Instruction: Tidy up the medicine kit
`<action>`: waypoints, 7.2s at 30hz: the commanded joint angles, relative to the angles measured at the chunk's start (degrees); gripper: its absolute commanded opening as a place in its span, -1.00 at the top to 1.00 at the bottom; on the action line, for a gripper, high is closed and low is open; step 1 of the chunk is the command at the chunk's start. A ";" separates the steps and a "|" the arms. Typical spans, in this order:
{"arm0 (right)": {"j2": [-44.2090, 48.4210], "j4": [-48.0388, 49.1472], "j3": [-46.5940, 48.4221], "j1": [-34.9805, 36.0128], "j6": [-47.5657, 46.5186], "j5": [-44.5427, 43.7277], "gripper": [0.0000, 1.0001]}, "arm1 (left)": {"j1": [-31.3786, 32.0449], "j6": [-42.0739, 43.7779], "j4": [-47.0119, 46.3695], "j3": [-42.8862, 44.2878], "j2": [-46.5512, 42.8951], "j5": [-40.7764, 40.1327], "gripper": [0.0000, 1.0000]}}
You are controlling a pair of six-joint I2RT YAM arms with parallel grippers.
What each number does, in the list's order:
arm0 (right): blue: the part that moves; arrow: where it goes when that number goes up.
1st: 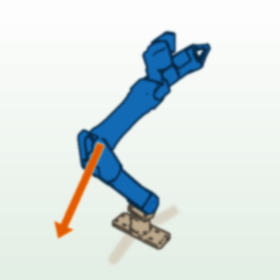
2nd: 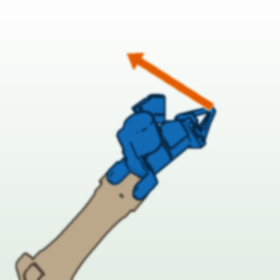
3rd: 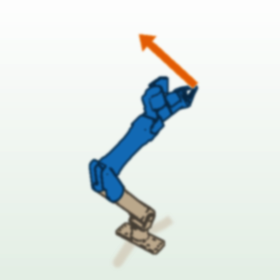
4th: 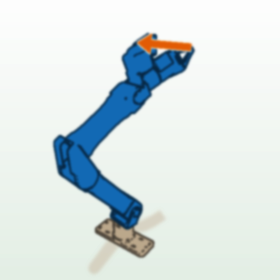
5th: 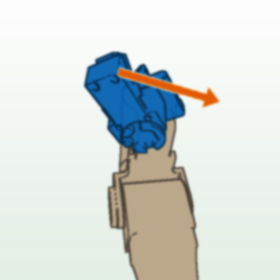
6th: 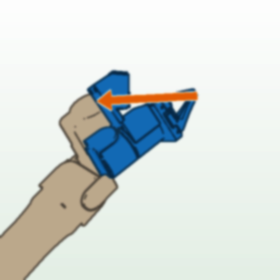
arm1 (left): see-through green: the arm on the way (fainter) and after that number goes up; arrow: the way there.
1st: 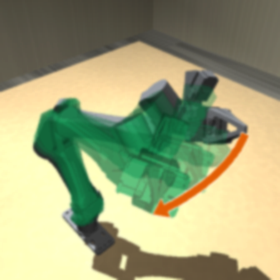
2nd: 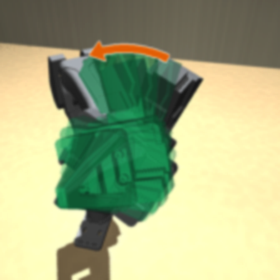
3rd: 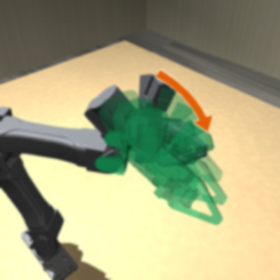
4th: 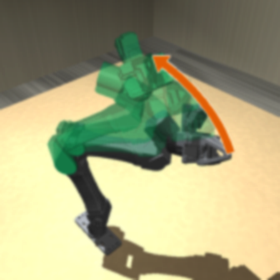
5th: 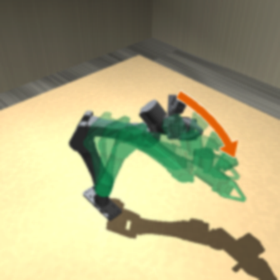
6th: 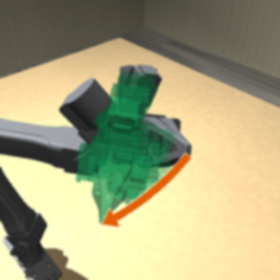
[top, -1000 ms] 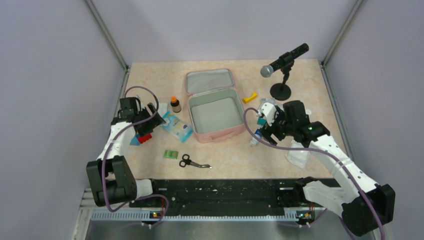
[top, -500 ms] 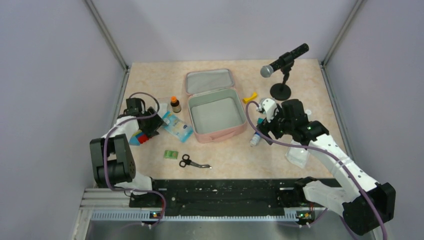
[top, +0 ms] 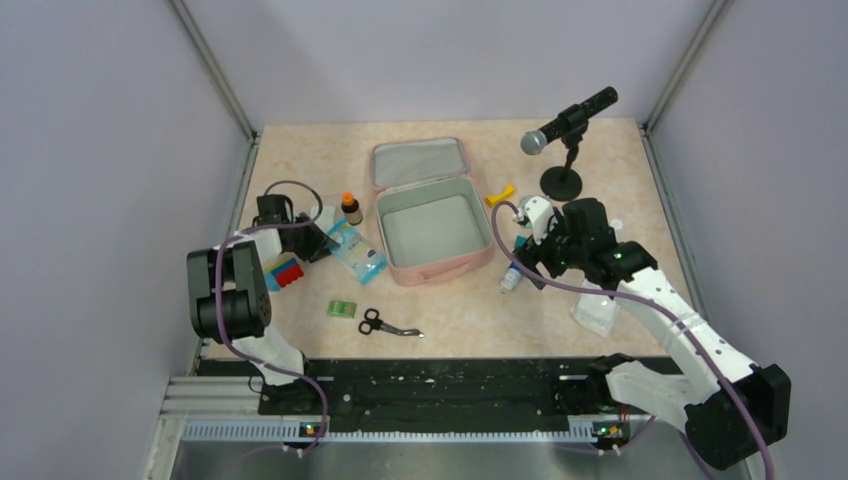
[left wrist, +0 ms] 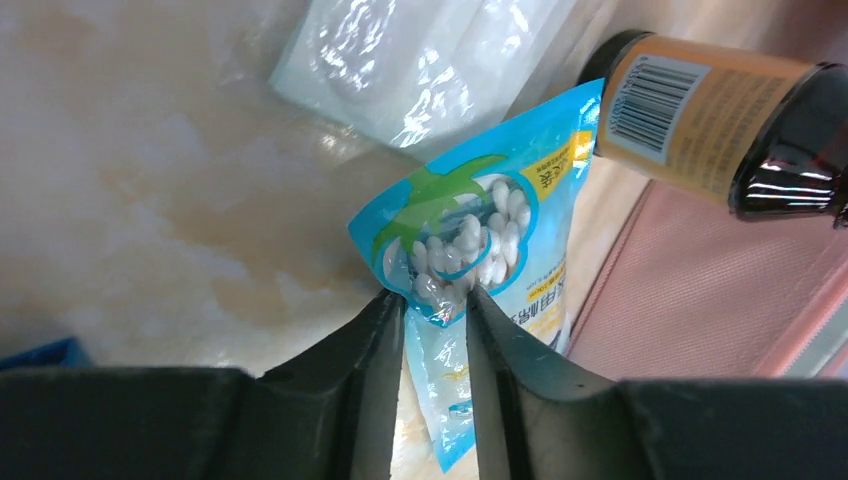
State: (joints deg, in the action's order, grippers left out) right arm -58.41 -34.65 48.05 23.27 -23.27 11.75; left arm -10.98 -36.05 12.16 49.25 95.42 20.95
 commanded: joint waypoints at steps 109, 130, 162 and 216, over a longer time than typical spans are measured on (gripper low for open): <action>-6.50 -15.36 -8.34 -13.94 -24.87 -11.48 -0.66 | 38.92 16.05 6.27 35.72 8.43 -2.86 0.03; -7.02 -3.96 -16.21 -14.87 -26.72 -14.48 0.50 | 26.47 18.33 10.45 37.05 -1.48 0.84 0.13; -32.65 -1.45 31.41 11.05 -47.62 10.69 1.00 | 10.02 24.51 21.01 31.98 -16.77 10.50 0.09; -24.35 11.86 21.31 10.22 -11.44 1.29 -0.40 | 5.58 30.49 23.78 24.78 -22.78 10.29 -0.09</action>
State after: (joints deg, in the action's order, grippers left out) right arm -91.39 -27.22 78.00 35.31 -51.94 15.11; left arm -5.17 -9.76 37.45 71.29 74.35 27.92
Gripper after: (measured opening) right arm 0.664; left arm 0.544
